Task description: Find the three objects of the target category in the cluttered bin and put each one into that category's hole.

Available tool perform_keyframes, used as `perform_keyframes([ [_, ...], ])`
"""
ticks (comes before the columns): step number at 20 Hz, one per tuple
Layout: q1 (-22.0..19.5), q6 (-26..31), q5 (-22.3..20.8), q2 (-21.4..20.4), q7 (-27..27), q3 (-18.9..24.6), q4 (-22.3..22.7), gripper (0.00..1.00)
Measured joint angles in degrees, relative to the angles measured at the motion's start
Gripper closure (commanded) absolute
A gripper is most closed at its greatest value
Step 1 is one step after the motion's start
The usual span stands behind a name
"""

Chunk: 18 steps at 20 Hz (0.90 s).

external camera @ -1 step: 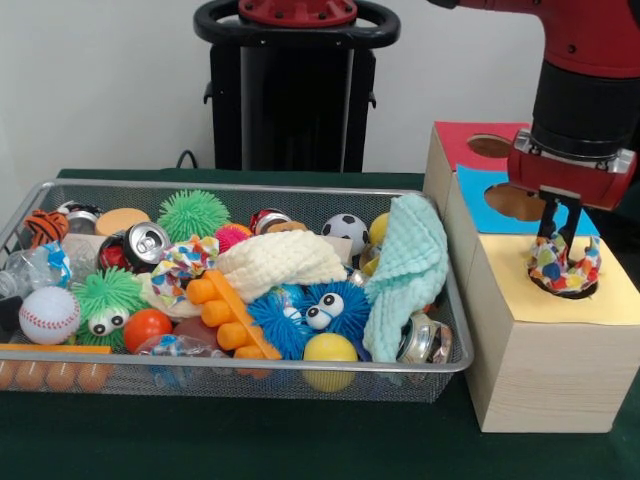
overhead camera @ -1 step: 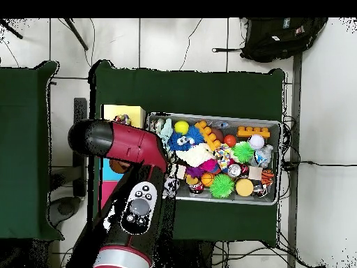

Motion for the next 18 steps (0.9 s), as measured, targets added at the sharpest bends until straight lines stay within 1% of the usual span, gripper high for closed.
perform_keyframes([
  [8,0.28,6.90,1.55,2.97,2.95,-2.37,-4.85,1.00],
  [18,0.29,10.63,1.86,4.78,4.15,-3.61,-7.96,1.00],
])
